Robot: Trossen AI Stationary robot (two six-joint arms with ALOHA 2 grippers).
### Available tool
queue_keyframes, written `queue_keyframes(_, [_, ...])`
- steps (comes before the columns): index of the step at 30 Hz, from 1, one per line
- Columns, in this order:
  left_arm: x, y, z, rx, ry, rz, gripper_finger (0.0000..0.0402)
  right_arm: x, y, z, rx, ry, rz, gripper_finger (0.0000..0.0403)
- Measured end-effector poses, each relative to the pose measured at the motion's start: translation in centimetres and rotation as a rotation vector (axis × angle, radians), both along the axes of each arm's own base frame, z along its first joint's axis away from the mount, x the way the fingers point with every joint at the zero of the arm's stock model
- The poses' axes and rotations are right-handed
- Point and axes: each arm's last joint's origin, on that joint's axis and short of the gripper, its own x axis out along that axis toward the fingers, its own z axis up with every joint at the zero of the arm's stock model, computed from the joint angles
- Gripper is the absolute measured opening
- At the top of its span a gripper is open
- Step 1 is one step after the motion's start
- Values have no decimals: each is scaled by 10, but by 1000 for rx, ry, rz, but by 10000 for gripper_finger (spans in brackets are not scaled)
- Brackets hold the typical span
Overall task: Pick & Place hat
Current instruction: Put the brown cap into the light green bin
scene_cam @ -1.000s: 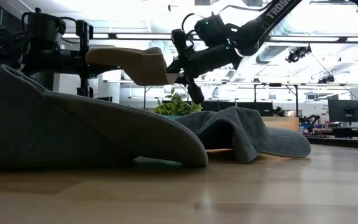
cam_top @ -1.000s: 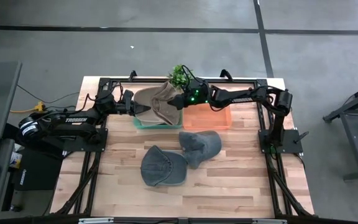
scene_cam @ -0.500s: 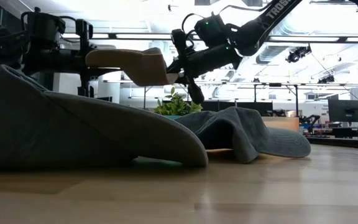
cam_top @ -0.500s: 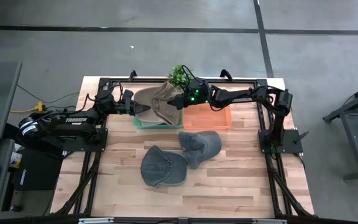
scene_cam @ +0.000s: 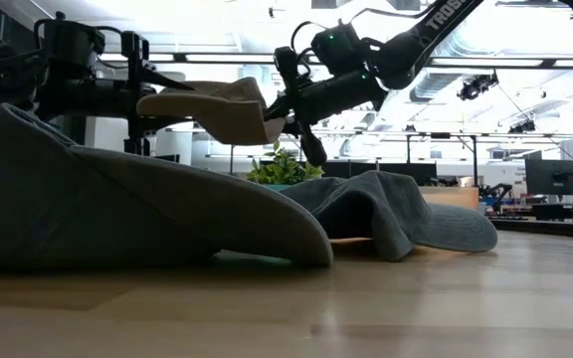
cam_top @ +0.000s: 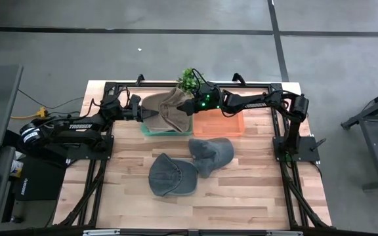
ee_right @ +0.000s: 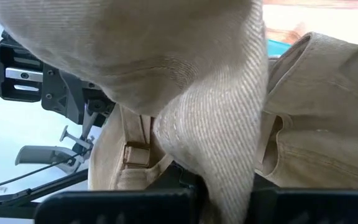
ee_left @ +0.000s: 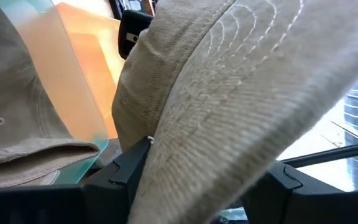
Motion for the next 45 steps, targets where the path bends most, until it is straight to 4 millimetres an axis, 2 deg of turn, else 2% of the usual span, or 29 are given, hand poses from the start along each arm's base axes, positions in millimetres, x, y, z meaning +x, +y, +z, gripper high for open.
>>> queue_keyframes(11, [0,1,0,80,2,17,195,0,0,0,7,0,-2,0])
queue_keyframes(22, [0,1,0,159,6,22,277,0,1,0,11,0,9,0])
queue_keyframes(29, [-1,2,0,210,11,38,289,0,1,-1,25,6,8,0])
queue_keyframes(45, [-38,38,1,255,24,116,289,-1,-1,-3,30,27,4,0])
